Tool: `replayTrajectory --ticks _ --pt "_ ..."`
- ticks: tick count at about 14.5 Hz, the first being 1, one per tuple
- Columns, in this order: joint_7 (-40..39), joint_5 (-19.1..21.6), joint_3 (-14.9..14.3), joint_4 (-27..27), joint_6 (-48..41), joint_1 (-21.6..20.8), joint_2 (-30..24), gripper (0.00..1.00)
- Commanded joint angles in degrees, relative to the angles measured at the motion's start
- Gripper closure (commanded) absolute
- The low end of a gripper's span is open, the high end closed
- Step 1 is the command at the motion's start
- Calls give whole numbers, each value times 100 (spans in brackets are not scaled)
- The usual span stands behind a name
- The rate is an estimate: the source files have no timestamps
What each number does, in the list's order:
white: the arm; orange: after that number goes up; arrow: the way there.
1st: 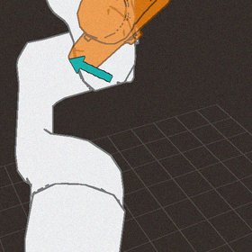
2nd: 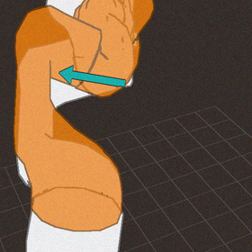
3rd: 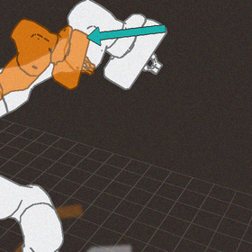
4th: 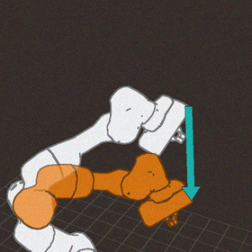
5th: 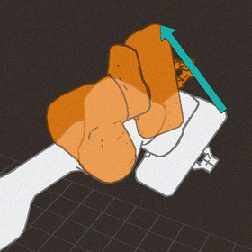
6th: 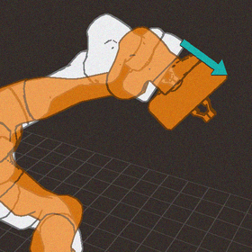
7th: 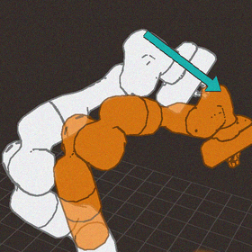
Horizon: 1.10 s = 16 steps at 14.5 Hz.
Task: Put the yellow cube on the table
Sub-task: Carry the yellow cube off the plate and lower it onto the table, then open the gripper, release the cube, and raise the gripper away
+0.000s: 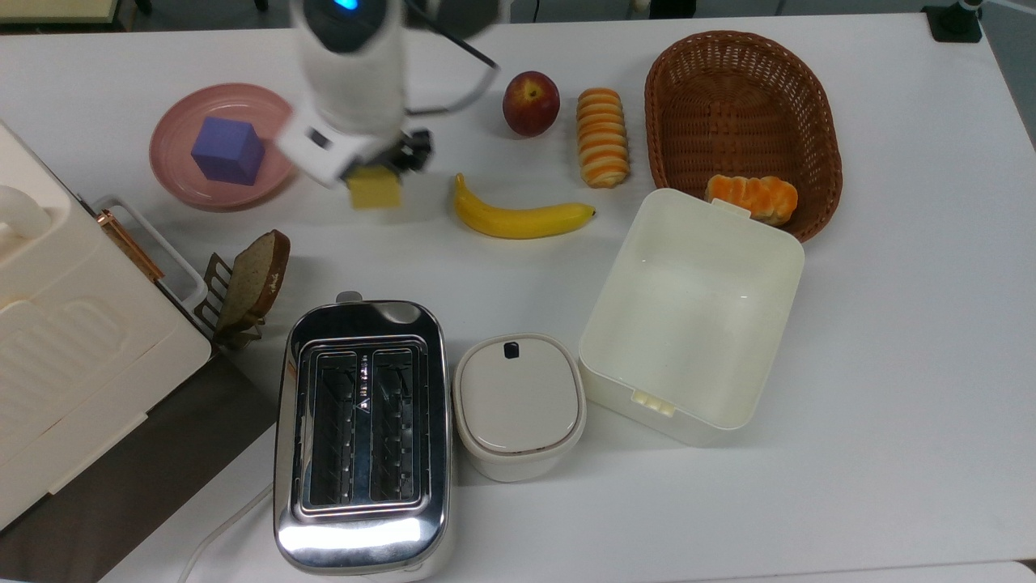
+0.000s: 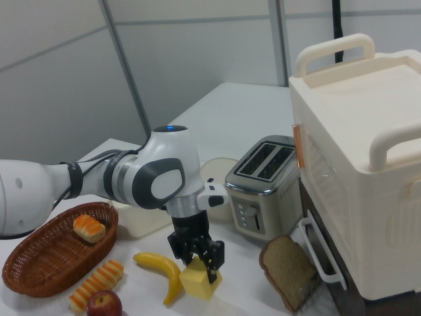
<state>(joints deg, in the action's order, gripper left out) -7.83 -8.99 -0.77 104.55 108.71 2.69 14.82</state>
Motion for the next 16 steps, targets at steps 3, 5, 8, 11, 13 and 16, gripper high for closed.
replayTrajectory --ticks 3,5,8,11,13,16 --pt "722 -24 -72 -84 458 -243 214 0" --pt "739 -15 -72 -224 362 -321 188 0" --pt "748 2 -72 -652 -696 -506 -163 0" --pt "757 177 -72 -1743 -2149 -656 -199 0" --pt "695 642 -151 -1947 -2293 -604 -453 0" --pt "766 1012 -195 -2027 -2328 -560 -804 0"
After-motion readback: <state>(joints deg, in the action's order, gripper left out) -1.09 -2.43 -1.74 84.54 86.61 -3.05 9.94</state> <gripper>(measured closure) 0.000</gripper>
